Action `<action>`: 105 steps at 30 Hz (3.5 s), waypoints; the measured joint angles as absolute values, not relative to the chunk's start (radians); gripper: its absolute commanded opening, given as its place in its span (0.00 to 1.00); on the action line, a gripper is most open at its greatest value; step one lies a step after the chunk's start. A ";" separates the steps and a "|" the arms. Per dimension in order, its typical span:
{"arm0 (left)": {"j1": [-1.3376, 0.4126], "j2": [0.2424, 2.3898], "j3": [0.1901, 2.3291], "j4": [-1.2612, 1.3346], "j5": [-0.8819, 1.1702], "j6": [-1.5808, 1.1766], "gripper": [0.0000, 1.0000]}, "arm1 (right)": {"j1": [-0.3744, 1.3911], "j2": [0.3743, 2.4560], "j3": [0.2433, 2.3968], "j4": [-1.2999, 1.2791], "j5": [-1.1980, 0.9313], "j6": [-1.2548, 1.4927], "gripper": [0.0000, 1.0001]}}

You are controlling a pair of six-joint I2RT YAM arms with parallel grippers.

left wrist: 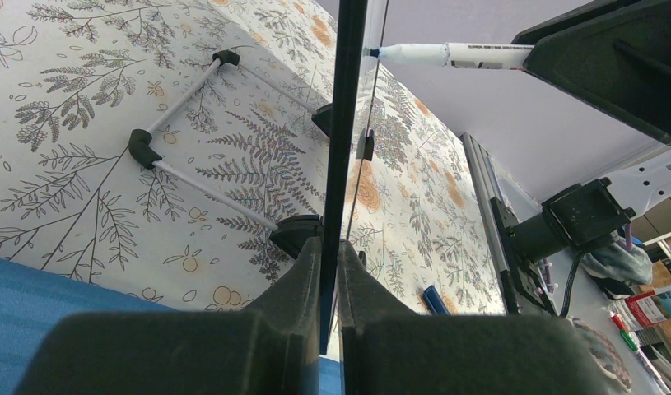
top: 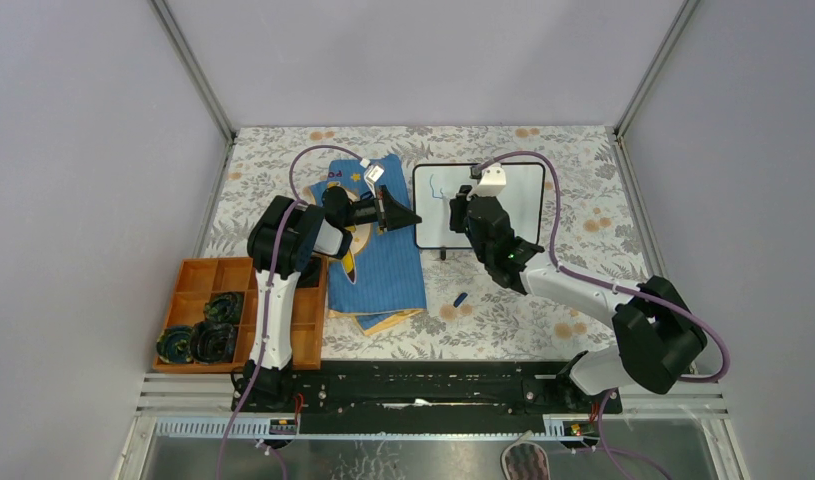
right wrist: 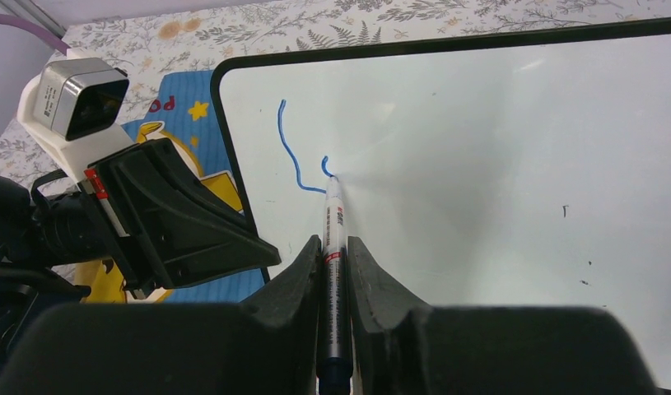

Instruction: Write a sentence on the whiteboard

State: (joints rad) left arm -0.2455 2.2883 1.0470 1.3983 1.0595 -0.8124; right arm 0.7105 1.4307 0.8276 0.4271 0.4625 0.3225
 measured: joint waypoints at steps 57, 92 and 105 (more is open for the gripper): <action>-0.245 2.288 1.047 1.398 1.062 -0.805 0.00 | 0.686 1.425 0.876 0.384 0.416 0.330 0.00; -0.245 2.282 1.041 1.391 1.061 -0.790 0.00 | 0.676 1.374 0.821 0.404 0.451 0.335 0.00; -0.245 2.282 1.041 1.390 1.060 -0.790 0.00 | 0.665 1.398 0.837 0.410 0.451 0.338 0.00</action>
State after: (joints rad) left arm -0.2447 2.2822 1.0409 1.3899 1.0603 -0.7898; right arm 0.6647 1.3979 0.8371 0.4095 0.4515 0.3382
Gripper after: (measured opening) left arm 0.115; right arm 0.193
